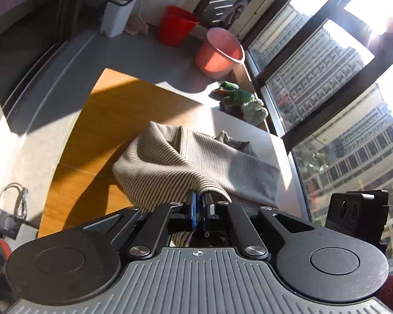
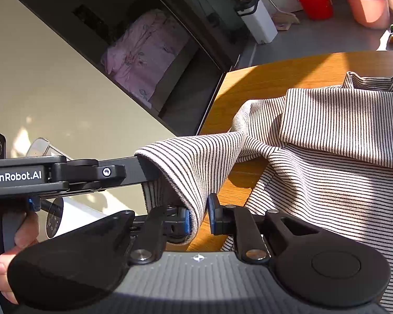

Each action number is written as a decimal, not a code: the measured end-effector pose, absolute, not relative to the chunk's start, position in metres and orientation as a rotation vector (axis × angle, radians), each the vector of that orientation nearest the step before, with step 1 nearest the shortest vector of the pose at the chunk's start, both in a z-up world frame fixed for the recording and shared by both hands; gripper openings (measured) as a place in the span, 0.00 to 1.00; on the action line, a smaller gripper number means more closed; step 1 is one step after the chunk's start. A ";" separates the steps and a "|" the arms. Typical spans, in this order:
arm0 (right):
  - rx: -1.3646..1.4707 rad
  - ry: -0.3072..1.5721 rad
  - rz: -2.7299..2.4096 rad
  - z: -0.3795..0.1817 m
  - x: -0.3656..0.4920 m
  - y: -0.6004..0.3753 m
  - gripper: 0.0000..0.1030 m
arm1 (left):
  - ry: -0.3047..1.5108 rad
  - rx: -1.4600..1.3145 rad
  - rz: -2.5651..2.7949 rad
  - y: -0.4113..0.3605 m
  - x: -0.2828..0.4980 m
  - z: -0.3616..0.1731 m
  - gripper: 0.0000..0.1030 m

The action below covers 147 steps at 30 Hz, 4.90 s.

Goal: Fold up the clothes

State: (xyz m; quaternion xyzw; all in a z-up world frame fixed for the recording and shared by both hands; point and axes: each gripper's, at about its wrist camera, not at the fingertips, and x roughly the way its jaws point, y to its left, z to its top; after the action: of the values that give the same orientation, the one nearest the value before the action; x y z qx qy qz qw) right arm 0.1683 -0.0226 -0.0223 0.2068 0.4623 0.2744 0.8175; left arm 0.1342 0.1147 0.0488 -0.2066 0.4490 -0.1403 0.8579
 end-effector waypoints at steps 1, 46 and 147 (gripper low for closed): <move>0.440 0.977 0.581 -0.022 0.173 -0.024 0.05 | 0.927 -0.437 -0.289 0.115 0.134 0.051 0.07; 0.291 0.919 -0.032 -0.053 0.214 -0.216 0.68 | 1.032 -0.211 -0.392 -0.009 0.226 -0.030 0.81; 0.219 1.063 0.159 -0.082 0.202 -0.214 0.78 | 1.129 -0.025 -0.190 0.018 0.259 -0.048 0.93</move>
State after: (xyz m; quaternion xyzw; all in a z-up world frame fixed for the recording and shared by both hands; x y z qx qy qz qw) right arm 0.2019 -0.2140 -0.0818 0.1041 0.5051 0.0757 0.8534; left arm 0.2589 0.0177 -0.0478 -0.0120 0.5341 -0.0901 0.8405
